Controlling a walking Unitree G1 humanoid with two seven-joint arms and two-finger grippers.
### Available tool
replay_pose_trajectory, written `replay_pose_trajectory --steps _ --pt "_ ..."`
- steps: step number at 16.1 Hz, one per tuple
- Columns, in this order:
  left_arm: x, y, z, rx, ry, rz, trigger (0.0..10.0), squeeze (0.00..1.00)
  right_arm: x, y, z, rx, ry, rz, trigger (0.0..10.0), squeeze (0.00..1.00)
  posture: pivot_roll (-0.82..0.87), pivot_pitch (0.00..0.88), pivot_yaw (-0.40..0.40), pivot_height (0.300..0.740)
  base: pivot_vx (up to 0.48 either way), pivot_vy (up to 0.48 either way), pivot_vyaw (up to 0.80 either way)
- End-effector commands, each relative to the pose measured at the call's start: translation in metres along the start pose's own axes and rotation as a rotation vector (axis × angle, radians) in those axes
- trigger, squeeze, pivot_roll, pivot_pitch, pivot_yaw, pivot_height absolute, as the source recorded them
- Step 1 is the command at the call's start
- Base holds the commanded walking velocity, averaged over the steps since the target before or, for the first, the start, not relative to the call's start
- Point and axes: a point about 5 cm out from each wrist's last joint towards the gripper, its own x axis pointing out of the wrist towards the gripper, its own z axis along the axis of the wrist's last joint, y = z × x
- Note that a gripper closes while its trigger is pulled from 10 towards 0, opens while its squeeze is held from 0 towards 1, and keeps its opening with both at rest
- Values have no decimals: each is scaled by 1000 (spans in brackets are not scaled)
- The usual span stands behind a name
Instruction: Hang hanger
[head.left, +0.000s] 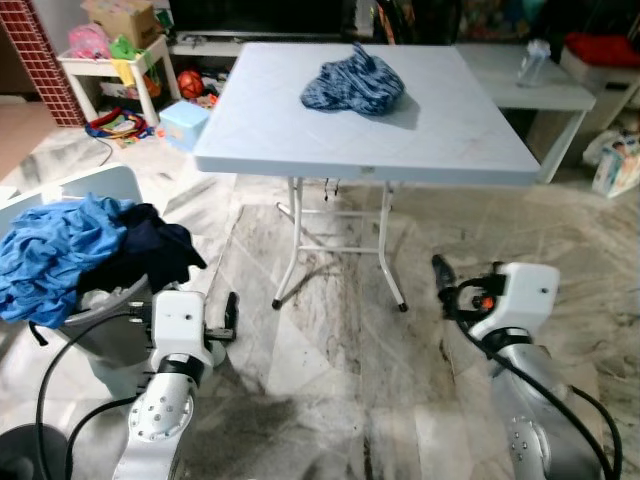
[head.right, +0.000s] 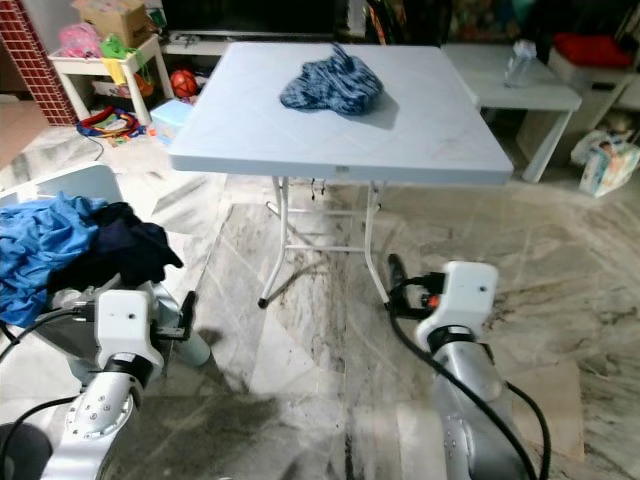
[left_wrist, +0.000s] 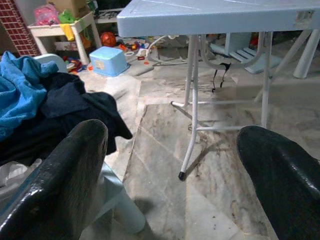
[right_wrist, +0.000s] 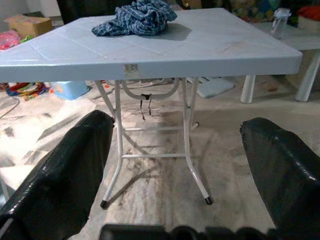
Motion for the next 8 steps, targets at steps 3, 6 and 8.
replay_pose_trajectory --steps 3,6,8 --pt "-1 8 -2 19 7 35 10000 0 0 6 1 4 0 27 10000 0 38 75 -43 740 0 474 0" --pt "0 7 -2 19 9 33 10000 0 -1 7 1 -2 0 34 10000 0 37 78 -42 740 0 480 0" --pt "0 7 -2 25 6 32 10000 0 -1 7 1 -4 0 36 10000 0 37 78 -42 740 0 469 0"
